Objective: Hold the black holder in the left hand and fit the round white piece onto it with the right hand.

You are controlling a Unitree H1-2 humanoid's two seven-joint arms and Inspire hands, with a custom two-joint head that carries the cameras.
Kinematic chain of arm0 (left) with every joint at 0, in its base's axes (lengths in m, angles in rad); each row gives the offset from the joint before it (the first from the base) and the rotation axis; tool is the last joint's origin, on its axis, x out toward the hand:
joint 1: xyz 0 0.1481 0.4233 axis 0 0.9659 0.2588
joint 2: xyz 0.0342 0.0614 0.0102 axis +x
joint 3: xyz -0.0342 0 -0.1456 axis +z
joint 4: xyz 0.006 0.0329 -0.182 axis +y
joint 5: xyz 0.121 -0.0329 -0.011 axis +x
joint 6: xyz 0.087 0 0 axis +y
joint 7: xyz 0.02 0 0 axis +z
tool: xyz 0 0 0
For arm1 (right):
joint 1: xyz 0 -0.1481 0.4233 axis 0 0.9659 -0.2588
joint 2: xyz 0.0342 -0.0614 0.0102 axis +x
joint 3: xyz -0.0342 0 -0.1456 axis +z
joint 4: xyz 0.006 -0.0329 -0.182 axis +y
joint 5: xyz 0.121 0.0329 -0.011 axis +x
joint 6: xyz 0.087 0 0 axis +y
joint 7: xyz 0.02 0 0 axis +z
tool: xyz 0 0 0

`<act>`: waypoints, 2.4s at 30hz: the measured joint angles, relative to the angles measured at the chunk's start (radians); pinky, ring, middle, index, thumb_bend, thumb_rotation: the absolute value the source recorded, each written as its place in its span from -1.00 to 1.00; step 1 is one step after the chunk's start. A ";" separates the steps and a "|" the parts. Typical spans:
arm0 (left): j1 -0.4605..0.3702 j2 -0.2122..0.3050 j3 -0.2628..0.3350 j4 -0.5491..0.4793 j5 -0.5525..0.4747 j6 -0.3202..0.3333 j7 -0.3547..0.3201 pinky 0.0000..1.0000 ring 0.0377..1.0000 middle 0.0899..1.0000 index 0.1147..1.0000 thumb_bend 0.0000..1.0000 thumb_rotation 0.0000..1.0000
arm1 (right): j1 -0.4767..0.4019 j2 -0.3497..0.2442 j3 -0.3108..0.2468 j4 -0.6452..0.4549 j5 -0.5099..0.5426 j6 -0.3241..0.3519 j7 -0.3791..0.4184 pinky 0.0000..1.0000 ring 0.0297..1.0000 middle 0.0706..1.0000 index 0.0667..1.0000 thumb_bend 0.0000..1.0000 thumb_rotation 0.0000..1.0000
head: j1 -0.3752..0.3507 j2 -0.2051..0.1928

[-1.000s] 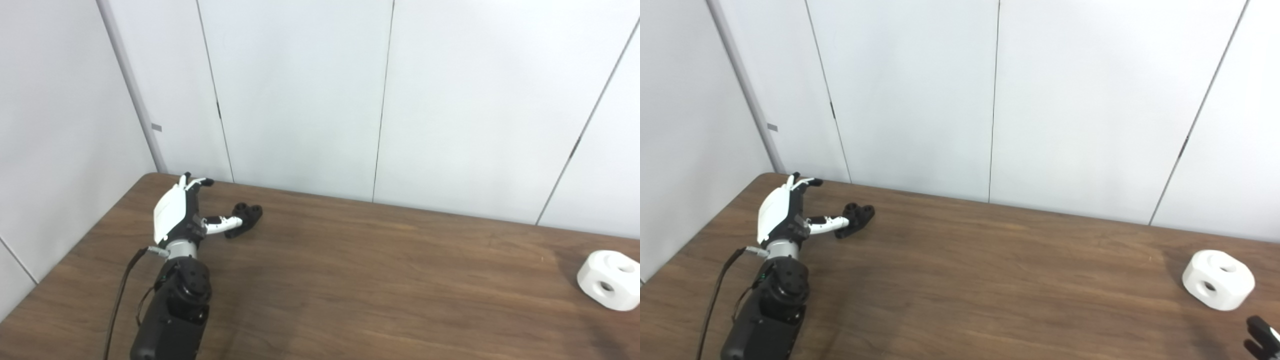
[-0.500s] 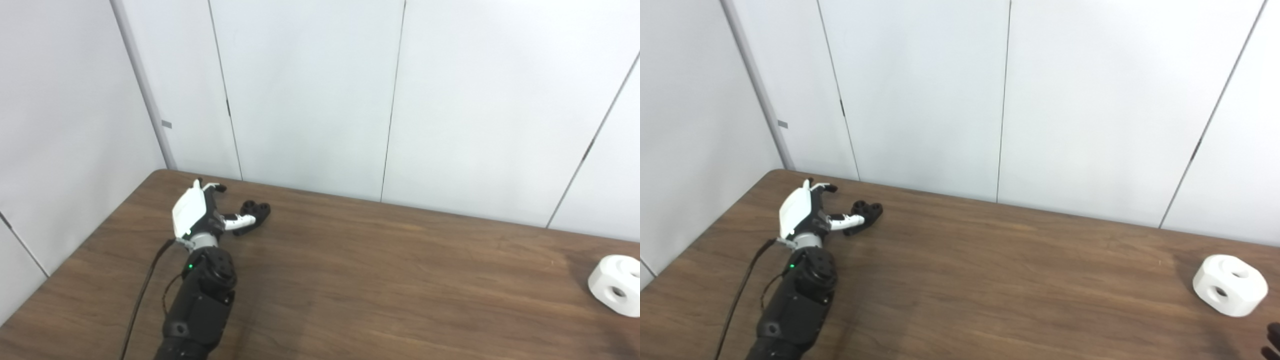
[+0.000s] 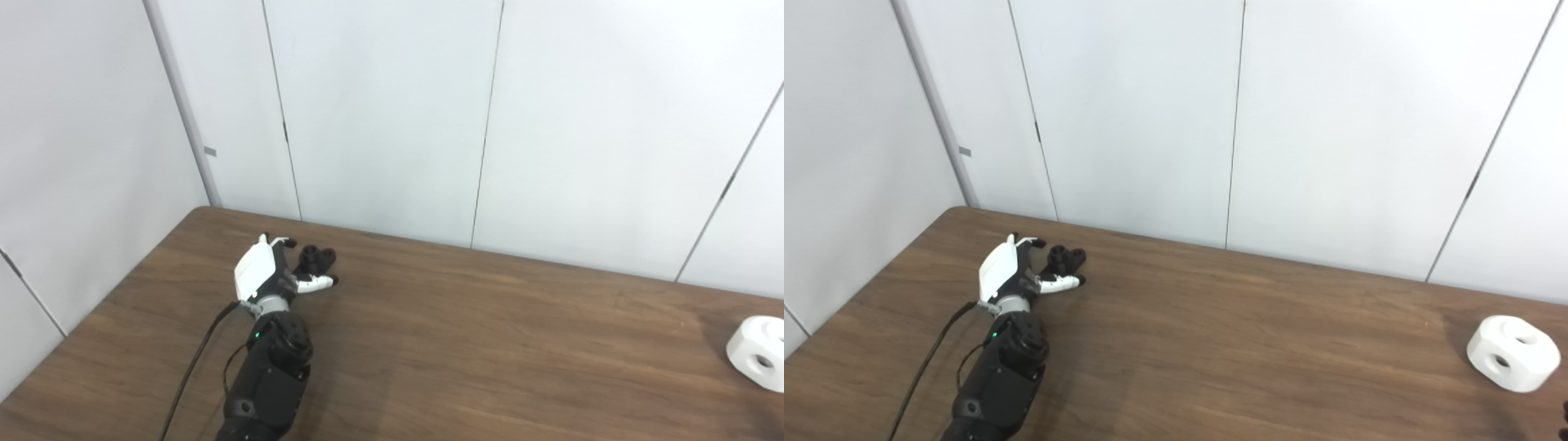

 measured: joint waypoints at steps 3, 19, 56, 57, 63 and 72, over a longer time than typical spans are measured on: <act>0.002 -0.009 0.023 0.000 0.044 0.000 -0.029 1.00 1.00 1.00 0.54 0.94 -0.81 | -0.001 0.000 0.000 0.001 -0.001 0.000 0.000 0.88 0.91 0.89 0.78 -0.65 1.00 | 0.000 -0.005; -0.009 -0.051 0.157 0.014 0.349 -0.007 -0.197 1.00 1.00 1.00 0.45 0.81 -0.83 | -0.011 0.006 -0.010 0.007 0.001 0.000 0.005 0.87 0.91 0.89 0.77 -0.65 1.00 | 0.009 -0.011; -0.068 -0.052 0.192 0.037 0.560 -0.005 -0.433 1.00 1.00 1.00 0.37 0.78 -0.57 | 0.001 0.016 -0.035 -0.006 0.018 0.000 0.030 0.62 0.72 0.72 0.62 -0.77 0.99 | -0.024 0.015; -0.064 -0.052 0.183 0.040 0.544 -0.004 -0.416 1.00 1.00 1.00 0.37 0.77 -0.57 | 0.002 0.016 -0.035 -0.007 0.017 0.000 0.030 0.59 0.70 0.70 0.61 -0.79 0.99 | -0.025 0.015; -0.057 -0.038 0.138 0.064 0.485 -0.004 -0.340 1.00 1.00 1.00 0.20 0.72 -0.71 | 0.004 0.017 -0.035 -0.009 0.015 0.000 0.030 0.44 0.61 0.63 0.54 -0.85 0.93 | -0.035 0.020; -0.052 -0.012 0.076 0.095 0.400 -0.005 -0.259 1.00 1.00 1.00 0.06 0.69 -0.83 | 0.014 0.023 -0.027 -0.026 0.008 0.000 0.015 0.32 0.53 0.56 0.47 -0.85 0.81 | -0.048 0.028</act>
